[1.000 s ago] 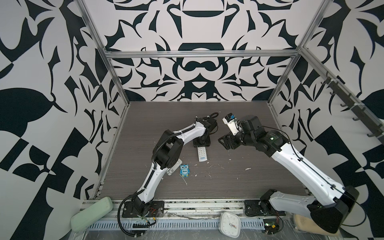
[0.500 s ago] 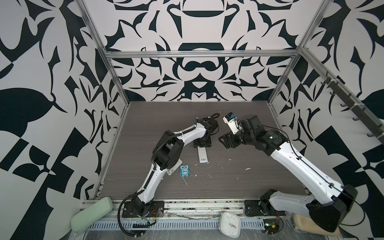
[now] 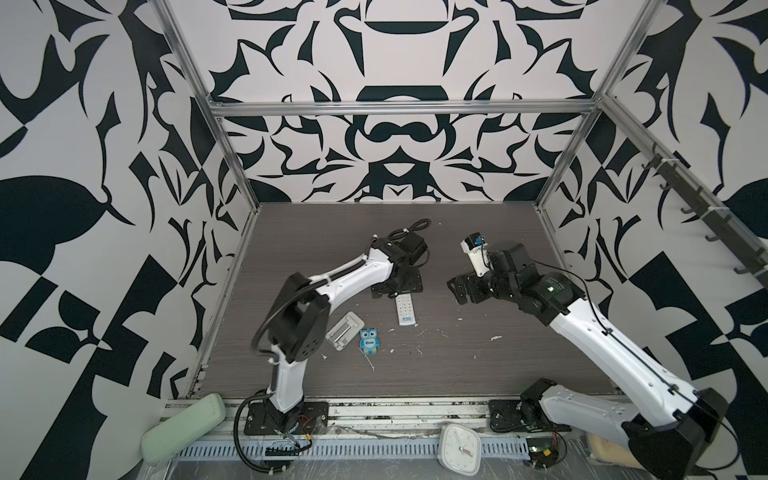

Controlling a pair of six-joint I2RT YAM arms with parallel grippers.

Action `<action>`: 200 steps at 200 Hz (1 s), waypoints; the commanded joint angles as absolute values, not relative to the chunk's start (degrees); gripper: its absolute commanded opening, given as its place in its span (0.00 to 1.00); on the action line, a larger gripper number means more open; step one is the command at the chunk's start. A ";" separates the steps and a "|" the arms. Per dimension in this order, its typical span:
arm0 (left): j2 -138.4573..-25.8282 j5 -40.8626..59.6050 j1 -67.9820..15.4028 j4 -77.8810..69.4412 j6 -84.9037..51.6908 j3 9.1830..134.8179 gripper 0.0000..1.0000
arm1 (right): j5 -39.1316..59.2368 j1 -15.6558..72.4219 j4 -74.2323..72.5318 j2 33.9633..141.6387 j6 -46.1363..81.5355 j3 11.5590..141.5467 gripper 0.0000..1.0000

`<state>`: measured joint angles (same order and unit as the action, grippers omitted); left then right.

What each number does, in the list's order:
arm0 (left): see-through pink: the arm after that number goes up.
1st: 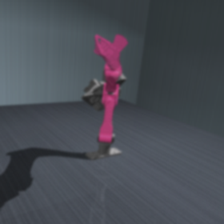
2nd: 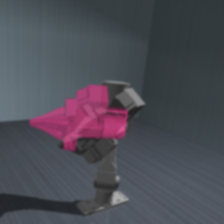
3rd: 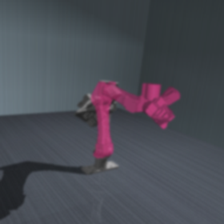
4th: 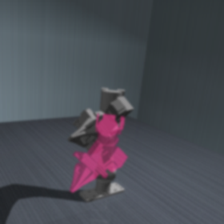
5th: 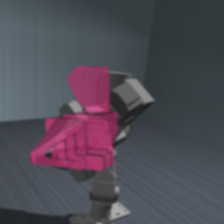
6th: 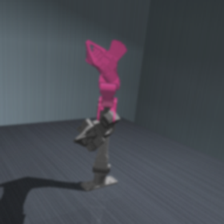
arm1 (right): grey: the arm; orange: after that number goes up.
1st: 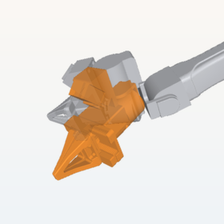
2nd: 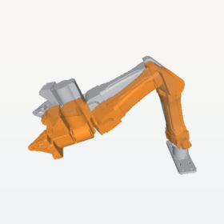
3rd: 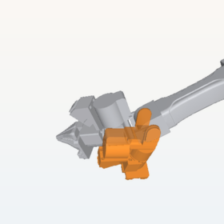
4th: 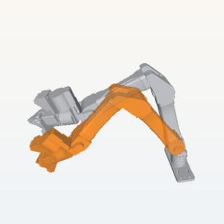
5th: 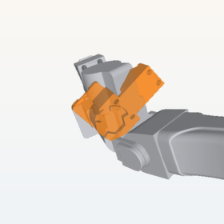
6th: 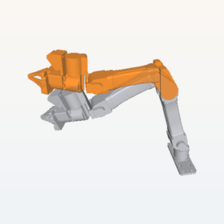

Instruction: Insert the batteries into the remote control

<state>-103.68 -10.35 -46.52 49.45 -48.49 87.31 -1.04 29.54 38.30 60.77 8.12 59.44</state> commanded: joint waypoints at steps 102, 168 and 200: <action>-52.51 -40.60 -37.48 51.42 -45.44 54.92 0.99 | -24.11 23.91 14.46 47.42 9.75 35.57 1.00; -38.21 -49.44 -28.45 22.83 -23.65 32.61 0.99 | -25.30 17.57 -15.59 48.25 1.31 16.02 1.00; -43.83 -43.81 -18.51 7.44 -13.29 26.59 0.99 | -23.53 14.47 -29.50 62.32 1.78 14.44 1.00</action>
<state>-40.18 -45.47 -24.49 24.77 -24.58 29.67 -24.88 16.08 -10.85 54.33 3.16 15.46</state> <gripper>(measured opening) 0.992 0.995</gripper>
